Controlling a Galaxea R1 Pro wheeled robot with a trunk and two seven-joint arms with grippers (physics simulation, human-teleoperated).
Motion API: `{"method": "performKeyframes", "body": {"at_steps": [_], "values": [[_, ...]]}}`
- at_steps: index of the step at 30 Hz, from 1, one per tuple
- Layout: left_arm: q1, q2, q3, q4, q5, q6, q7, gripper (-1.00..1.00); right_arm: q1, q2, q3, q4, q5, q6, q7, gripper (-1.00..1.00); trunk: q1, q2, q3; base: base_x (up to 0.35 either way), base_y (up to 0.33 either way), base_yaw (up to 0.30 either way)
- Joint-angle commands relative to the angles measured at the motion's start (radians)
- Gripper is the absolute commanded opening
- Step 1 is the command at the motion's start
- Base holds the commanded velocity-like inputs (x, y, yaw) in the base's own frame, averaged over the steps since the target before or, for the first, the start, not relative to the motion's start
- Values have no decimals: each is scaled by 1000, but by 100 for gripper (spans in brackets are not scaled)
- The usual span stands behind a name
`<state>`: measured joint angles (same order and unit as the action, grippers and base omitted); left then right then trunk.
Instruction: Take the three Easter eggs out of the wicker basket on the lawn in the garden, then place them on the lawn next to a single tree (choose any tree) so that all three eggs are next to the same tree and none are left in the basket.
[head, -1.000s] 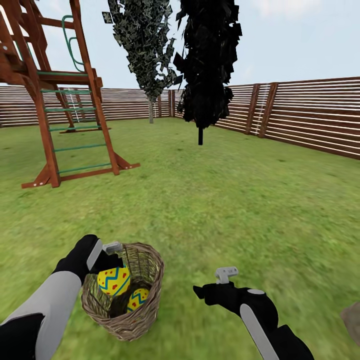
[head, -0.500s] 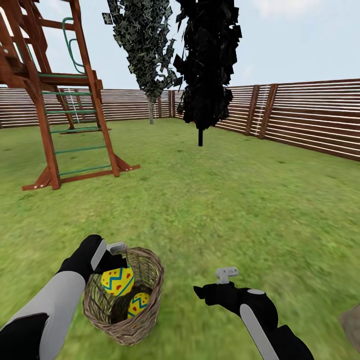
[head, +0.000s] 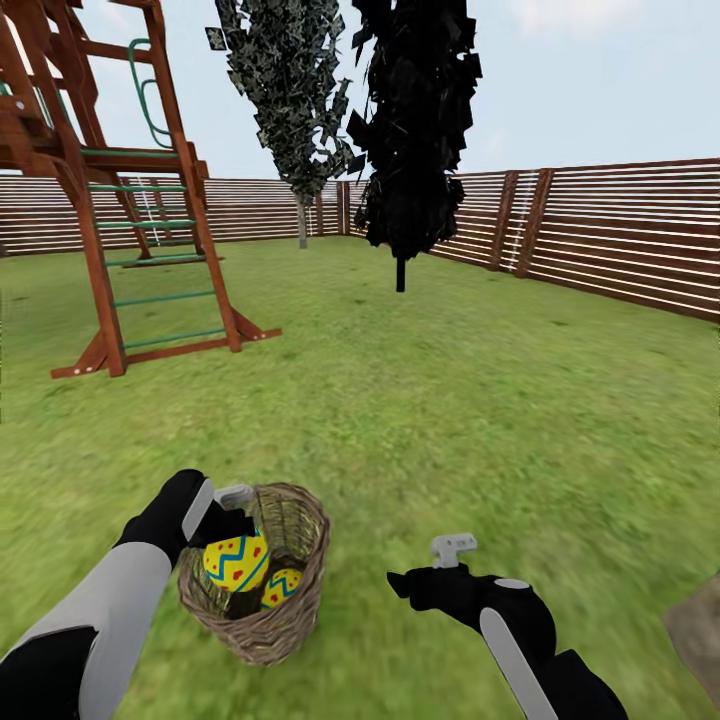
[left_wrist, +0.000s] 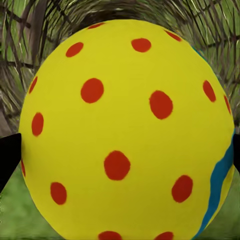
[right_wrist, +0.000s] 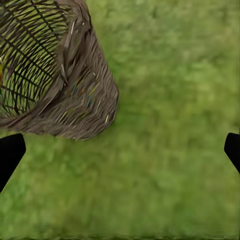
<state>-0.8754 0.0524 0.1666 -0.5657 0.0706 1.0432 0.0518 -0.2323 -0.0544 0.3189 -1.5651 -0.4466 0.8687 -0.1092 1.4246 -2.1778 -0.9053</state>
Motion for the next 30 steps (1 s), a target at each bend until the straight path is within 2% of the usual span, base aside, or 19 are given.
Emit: {"method": "performKeyframes", "body": {"at_steps": [1,5,30], "values": [[0,-1,2,-1,7,4,6,-100,-1,-1,2,-1,-11,3,-10,100,-1,0,-1,-336,0,0],[0,-1,2,-6,7,4,6,-100,-1,-1,2,-1,-11,2,-10,100,-1,0,-1,-206,0,0],[0,-12,2,-11,7,4,6,-100,-1,0,5,-1,-12,3,-8,100,-97,175,77,-6,0,0]]}}
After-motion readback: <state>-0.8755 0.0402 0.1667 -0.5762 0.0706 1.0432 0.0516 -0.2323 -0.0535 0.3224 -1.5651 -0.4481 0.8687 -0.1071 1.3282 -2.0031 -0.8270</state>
